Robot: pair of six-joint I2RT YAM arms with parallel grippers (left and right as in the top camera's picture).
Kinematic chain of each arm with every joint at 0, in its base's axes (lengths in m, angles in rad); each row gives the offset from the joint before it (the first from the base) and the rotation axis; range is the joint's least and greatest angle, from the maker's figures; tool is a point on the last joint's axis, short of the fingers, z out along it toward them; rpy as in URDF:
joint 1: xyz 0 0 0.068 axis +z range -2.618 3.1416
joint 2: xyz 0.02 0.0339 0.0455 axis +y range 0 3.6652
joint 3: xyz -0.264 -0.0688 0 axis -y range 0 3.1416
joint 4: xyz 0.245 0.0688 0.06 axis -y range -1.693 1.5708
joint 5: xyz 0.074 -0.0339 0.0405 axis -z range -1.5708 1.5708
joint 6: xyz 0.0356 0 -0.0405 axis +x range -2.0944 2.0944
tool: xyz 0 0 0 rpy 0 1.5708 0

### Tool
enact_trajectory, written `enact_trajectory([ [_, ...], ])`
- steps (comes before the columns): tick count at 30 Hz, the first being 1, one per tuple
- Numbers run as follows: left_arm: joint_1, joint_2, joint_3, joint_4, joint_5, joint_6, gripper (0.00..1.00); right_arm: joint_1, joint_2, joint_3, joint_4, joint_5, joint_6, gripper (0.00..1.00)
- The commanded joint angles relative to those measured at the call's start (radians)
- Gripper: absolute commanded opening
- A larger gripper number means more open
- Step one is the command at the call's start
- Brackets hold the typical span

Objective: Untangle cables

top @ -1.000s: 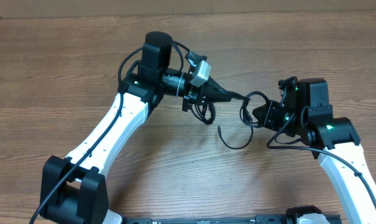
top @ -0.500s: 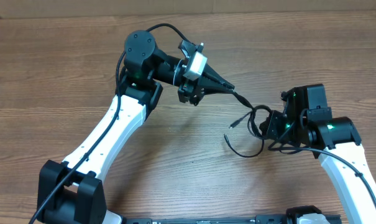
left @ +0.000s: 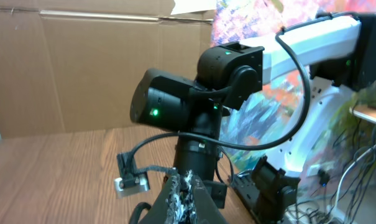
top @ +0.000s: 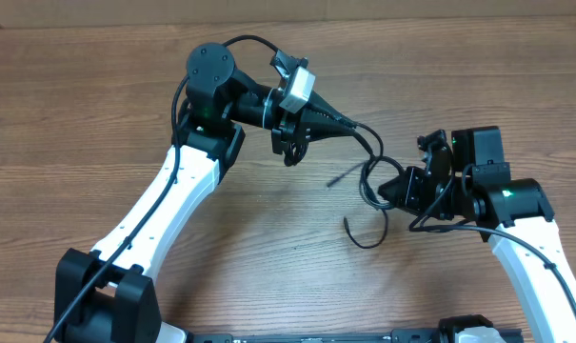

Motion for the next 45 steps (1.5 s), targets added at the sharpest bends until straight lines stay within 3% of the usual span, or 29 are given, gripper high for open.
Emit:
enact_trajectory([
  [1, 0.013, -0.041, 0.028, -0.045, -0.045, -0.003, 0.04, -0.004, 0.004, -0.003, 0.058, -0.301, -0.122, 0.04],
  [6, 0.023, -0.041, 0.028, -0.14, -0.111, 0.011, 0.04, -0.005, 0.003, -0.003, 0.189, -0.53, -0.137, 0.04],
  [12, 0.024, -0.041, 0.028, -0.497, -0.279, 0.198, 0.04, -0.005, 0.003, -0.003, 0.404, -0.69, -0.114, 0.04],
  [14, 0.022, -0.041, 0.028, -0.752, -0.539, 0.273, 0.04, -0.005, 0.003, -0.003, 0.453, -0.69, -0.1, 0.04],
  [19, 0.022, -0.041, 0.028, -0.989, -0.767, 0.422, 0.04, -0.005, 0.003, -0.003, 0.502, -0.686, -0.081, 0.04],
  [22, 0.022, -0.041, 0.028, -1.079, -0.93, 0.481, 0.04, -0.005, 0.003, -0.003, 0.583, -0.686, -0.015, 0.04],
  [27, 0.023, -0.041, 0.028, -1.164, -1.014, 0.535, 0.04, -0.006, 0.003, -0.003, 0.714, -0.639, 0.109, 0.04],
  [33, 0.023, -0.039, 0.026, -1.206, -1.143, 0.541, 0.04, -0.08, 0.003, -0.003, 0.655, -0.481, 0.192, 0.04],
  [36, 0.023, -0.039, 0.026, -1.206, -1.07, 0.542, 0.04, -0.155, 0.003, -0.003, 0.472, -0.292, 0.191, 0.04],
  [40, 0.023, -0.039, 0.026, -1.158, -0.782, 0.615, 0.04, -0.203, 0.003, -0.003, 0.226, -0.016, 0.145, 0.04],
  [45, 0.025, -0.039, 0.027, -0.938, -0.402, 0.588, 0.04, -0.203, 0.003, -0.003, -0.031, 0.285, 0.1, 0.04],
])
